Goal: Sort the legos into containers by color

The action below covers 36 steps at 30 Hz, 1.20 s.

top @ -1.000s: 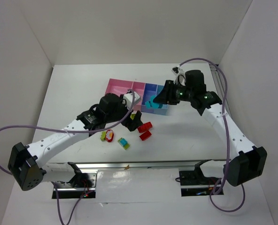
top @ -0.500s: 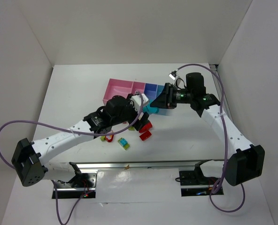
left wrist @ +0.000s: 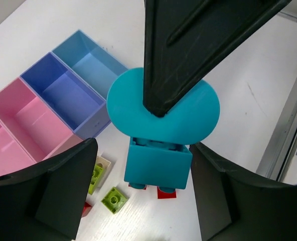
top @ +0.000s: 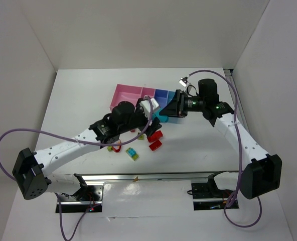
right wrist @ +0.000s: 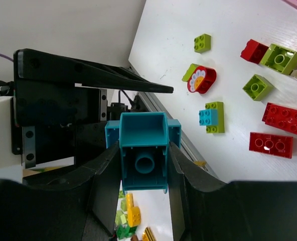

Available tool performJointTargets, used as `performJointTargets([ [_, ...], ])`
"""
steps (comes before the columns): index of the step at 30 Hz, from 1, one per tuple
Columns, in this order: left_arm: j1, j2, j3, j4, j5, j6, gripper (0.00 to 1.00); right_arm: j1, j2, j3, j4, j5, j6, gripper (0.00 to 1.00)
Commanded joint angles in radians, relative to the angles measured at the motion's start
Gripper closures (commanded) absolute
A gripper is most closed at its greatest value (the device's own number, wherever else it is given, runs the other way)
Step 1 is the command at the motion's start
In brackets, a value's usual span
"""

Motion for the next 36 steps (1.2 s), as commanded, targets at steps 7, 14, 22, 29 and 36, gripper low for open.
performJointTargets([
  [7, -0.002, 0.008, 0.058, 0.053, 0.076, 0.018, 0.43, -0.003, -0.001, -0.001, 0.051, -0.041, 0.000, 0.70],
  [14, -0.002, 0.020, 0.067, 0.021, 0.041, 0.018, 0.94, -0.026, 0.008, 0.009, 0.031, -0.052, -0.010, 0.70],
  [22, 0.008, -0.071, -0.043, 0.029, -0.057, -0.004, 1.00, -0.110, 0.018, 0.019, 0.014, -0.039, -0.019, 0.70],
  [29, 0.078, -0.093, -0.076, -0.017, -0.083, -0.078, 1.00, -0.152, 0.039, 0.094, -0.067, 0.206, -0.072, 0.71],
  [36, 0.163, 0.083, 0.168, -0.220, -0.091, -0.270, 1.00, -0.126, 0.182, 0.140, -0.050, 0.693, -0.103, 0.71],
])
